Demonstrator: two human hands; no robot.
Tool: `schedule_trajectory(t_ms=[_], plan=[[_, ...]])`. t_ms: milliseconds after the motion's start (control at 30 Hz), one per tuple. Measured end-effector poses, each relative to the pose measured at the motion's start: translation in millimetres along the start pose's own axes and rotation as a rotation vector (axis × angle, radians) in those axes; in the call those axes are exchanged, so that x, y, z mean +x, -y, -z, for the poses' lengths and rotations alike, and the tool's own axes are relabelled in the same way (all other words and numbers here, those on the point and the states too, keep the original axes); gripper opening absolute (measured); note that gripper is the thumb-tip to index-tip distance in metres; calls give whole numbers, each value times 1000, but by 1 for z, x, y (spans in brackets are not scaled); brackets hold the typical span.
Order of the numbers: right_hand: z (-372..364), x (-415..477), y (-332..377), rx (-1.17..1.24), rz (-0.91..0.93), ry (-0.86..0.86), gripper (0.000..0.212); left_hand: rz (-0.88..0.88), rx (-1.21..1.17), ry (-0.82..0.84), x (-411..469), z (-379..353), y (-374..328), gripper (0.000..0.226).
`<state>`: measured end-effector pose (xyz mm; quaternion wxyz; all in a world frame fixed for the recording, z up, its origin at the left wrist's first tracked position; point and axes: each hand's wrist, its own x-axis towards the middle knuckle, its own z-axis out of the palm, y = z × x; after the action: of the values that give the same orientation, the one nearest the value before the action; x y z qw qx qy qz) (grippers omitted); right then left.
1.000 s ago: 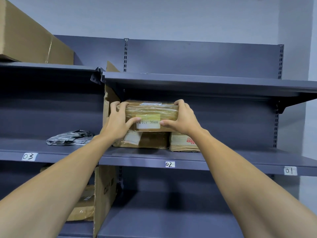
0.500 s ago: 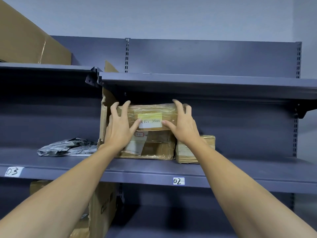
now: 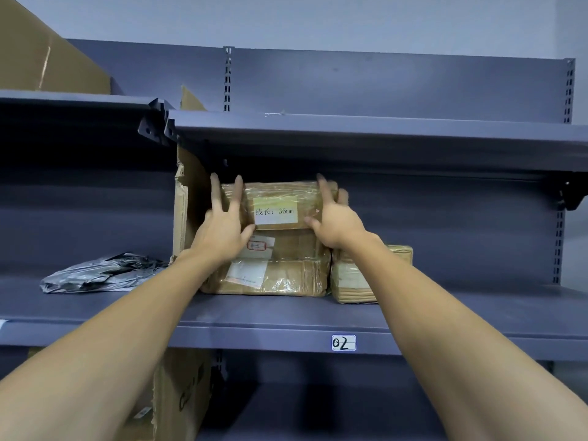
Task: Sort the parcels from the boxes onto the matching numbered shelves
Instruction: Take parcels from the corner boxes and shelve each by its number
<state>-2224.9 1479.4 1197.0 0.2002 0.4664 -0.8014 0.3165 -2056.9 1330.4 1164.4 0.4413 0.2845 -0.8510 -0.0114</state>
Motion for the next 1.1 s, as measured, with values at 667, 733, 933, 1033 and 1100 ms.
schedule_trajectory(t_ms=[667, 733, 933, 1033, 1100], plan=[[-4, 12, 5, -144, 5, 40, 94, 128, 93, 17, 6, -22, 1, 90], [3, 7, 6, -214, 58, 3, 93, 131, 121, 34, 2, -19, -3, 94], [4, -24, -3, -246, 274, -172, 66, 5, 272, 48, -26, -17, -17, 77], [4, -42, -11, -283, 337, -148, 55, -110, 334, 96, -42, -16, -26, 67], [3, -53, -15, -314, 374, -125, 54, -168, 335, 154, -52, -16, -31, 66]])
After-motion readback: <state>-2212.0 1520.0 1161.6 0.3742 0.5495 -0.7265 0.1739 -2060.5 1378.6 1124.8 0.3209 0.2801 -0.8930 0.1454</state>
